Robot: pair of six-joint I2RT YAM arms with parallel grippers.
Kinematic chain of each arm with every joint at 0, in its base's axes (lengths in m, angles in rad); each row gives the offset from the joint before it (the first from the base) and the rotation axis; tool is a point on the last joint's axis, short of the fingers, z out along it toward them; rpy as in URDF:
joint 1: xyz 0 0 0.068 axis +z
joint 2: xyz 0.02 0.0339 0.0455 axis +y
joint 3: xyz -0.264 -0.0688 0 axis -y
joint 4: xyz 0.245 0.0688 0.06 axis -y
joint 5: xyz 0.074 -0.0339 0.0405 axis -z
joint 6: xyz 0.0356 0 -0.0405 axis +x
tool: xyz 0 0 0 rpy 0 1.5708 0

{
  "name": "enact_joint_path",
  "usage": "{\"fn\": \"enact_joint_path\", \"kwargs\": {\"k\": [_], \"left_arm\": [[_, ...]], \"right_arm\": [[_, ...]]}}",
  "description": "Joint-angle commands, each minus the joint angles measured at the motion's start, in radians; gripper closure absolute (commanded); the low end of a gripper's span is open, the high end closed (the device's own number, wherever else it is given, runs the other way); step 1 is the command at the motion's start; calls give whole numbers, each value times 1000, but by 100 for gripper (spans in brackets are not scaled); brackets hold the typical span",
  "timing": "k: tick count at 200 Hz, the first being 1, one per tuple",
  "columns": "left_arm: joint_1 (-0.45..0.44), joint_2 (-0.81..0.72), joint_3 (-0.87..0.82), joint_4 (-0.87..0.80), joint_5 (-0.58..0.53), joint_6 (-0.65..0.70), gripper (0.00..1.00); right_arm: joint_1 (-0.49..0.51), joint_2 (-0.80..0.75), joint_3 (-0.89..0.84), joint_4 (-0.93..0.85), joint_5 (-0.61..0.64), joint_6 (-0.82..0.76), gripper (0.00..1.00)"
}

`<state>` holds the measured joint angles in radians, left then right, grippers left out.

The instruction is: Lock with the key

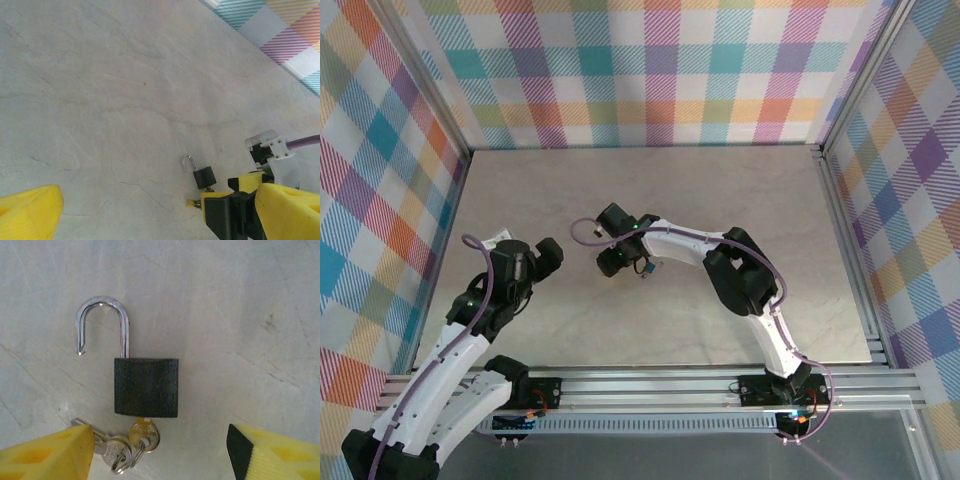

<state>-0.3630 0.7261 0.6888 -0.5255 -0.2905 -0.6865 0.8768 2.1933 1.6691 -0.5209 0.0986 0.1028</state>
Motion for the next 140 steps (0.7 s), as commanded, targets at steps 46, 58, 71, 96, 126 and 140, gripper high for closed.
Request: {"fn": "enact_joint_path", "kwargs": {"k": [46, 58, 71, 96, 126, 140], "left_arm": [[10, -18, -16, -14, -13, 21, 2], [10, -20, -17, -14, -13, 21, 2], [10, -23, -17, -14, -13, 20, 2], [10, -30, -16, -16, -14, 19, 2], [10, -32, -12, -13, -14, 19, 2], [10, -31, -15, -11, -13, 18, 2]], "right_arm": [[23, 52, 79, -30, 43, -43, 32], [24, 58, 81, -26, 48, -46, 33], [24, 64, 82, -21, 53, -50, 34], [24, 76, 84, -12, 55, -55, 36], [24, 87, 88, 2, 61, -58, 40], [24, 95, 92, 5, 71, -58, 42]]}}
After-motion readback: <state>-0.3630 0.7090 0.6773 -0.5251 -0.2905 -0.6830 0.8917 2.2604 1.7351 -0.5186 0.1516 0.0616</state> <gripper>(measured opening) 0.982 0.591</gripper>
